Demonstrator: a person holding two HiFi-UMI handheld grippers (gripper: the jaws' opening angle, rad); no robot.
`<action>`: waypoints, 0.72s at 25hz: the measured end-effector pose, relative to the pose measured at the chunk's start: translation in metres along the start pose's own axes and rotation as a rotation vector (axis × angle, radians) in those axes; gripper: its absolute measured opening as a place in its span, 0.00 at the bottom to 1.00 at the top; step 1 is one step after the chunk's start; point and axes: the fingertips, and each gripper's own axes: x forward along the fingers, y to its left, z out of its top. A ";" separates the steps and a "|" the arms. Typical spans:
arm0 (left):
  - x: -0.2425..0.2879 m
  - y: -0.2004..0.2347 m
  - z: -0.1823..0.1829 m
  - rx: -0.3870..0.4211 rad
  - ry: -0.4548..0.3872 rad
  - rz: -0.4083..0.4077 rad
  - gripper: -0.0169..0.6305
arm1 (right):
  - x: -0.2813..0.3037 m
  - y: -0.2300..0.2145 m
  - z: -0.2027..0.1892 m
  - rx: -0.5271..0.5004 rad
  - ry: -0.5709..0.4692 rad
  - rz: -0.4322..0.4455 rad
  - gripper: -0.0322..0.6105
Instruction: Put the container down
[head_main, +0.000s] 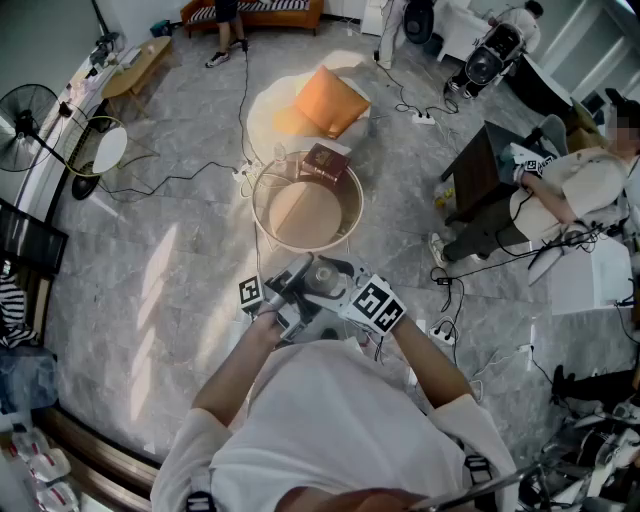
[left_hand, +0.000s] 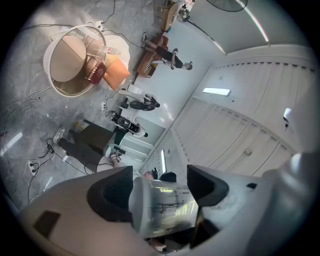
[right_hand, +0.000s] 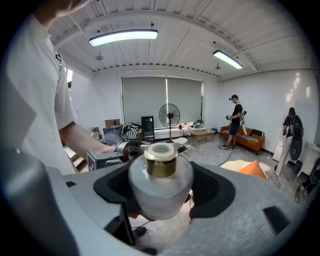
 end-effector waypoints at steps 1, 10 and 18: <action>-0.002 -0.002 0.000 -0.001 0.001 -0.003 0.51 | 0.001 0.001 0.001 -0.002 0.001 -0.002 0.57; -0.009 -0.004 0.003 -0.017 -0.002 0.005 0.51 | 0.009 0.004 0.000 -0.003 0.002 -0.012 0.57; -0.017 -0.009 0.004 -0.037 0.009 0.009 0.51 | 0.017 0.009 -0.001 0.000 0.027 -0.030 0.57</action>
